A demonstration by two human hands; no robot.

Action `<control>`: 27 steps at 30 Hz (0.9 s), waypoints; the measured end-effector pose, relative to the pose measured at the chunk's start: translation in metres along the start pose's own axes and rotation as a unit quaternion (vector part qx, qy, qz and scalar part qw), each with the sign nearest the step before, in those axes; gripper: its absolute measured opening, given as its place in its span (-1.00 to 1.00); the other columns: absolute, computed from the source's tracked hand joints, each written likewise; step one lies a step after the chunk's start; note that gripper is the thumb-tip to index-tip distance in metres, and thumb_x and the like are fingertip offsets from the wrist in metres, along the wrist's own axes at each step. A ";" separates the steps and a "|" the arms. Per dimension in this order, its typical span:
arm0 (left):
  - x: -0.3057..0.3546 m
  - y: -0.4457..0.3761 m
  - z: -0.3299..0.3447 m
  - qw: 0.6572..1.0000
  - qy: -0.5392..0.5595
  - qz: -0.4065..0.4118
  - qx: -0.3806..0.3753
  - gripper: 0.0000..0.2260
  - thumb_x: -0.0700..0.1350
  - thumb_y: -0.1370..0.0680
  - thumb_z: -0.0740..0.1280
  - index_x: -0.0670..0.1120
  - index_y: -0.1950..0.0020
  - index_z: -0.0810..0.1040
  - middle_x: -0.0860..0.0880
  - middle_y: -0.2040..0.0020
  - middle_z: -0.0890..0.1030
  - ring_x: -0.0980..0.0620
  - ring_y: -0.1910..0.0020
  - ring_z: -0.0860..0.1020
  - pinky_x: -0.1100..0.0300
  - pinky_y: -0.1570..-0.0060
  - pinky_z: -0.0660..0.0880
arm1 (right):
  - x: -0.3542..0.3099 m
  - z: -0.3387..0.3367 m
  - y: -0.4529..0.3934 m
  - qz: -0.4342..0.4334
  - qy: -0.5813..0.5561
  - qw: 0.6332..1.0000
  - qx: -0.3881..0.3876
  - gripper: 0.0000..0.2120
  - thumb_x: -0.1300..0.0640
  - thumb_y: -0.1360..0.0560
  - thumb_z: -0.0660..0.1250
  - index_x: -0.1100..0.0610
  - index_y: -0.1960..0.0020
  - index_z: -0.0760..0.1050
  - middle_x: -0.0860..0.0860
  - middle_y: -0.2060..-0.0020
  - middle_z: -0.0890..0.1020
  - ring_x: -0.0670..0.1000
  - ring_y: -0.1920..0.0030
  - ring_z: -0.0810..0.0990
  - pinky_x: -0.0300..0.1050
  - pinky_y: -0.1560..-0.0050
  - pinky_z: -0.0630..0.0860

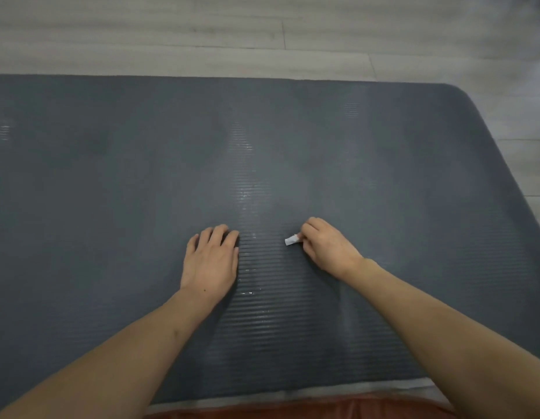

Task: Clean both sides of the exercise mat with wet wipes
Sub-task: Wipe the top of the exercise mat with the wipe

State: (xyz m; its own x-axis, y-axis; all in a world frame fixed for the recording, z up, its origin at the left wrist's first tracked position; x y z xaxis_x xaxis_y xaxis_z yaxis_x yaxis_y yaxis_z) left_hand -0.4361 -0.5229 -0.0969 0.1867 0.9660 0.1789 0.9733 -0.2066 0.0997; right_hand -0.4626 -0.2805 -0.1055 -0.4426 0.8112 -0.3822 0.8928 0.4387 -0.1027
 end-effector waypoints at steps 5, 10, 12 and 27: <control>-0.024 -0.068 -0.003 1.000 -0.001 -0.011 0.016 -0.69 -0.03 -0.69 0.20 -0.02 -0.41 0.51 -0.02 -0.42 0.47 -0.09 -0.40 0.42 -0.10 -0.44 0.35 | 0.040 -0.004 -0.067 0.027 0.011 1.000 0.011 -0.93 0.36 -0.48 0.33 0.23 0.09 0.49 0.13 0.15 0.51 0.18 0.12 0.52 0.04 0.04 0.50; -0.050 -0.135 -0.006 0.999 -0.001 -0.027 0.039 -0.69 -0.02 -0.70 0.19 -0.02 -0.42 0.50 -0.01 -0.43 0.45 -0.08 -0.42 0.39 -0.09 -0.43 0.34 | 0.071 -0.013 -0.128 0.047 0.011 0.998 0.034 -0.94 0.36 -0.48 0.33 0.24 0.08 0.51 0.13 0.14 0.53 0.17 0.12 0.53 0.01 0.04 0.50; -0.057 -0.160 -0.009 0.998 0.007 -0.029 0.050 -0.70 -0.04 -0.69 0.20 -0.03 -0.41 0.50 -0.02 -0.43 0.45 -0.09 -0.41 0.39 -0.10 -0.41 0.36 | 0.079 -0.013 -0.149 0.051 0.009 0.998 0.038 -0.94 0.35 -0.49 0.33 0.23 0.07 0.52 0.13 0.13 0.53 0.16 0.11 0.54 0.02 0.04 0.52; -0.134 -0.287 -0.030 0.994 0.027 -0.082 0.065 -0.66 -0.01 -0.71 0.15 -0.10 -0.43 0.48 -0.09 -0.50 0.40 -0.14 -0.50 0.30 -0.20 -0.43 0.32 | 0.101 -0.018 -0.284 0.229 -0.137 0.919 0.291 -0.95 0.29 -0.51 0.37 0.18 0.12 0.58 -0.01 0.22 0.52 -0.03 0.25 0.49 -0.28 0.19 0.39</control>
State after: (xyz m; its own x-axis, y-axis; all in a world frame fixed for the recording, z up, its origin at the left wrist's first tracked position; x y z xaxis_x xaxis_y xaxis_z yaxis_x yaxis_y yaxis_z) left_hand -0.7440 -0.5974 -0.1198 0.0193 0.9747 0.2225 0.9998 -0.0209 0.0046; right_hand -0.7624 -0.3167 -0.0983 -0.0426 0.6966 -0.7162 0.9088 -0.2707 -0.3174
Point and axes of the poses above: each hand's wrist, its own y-axis away from the middle knuckle, its own z-axis out of the palm, x = y × z, the point moved 6 cm from there along -y, towards the middle knuckle
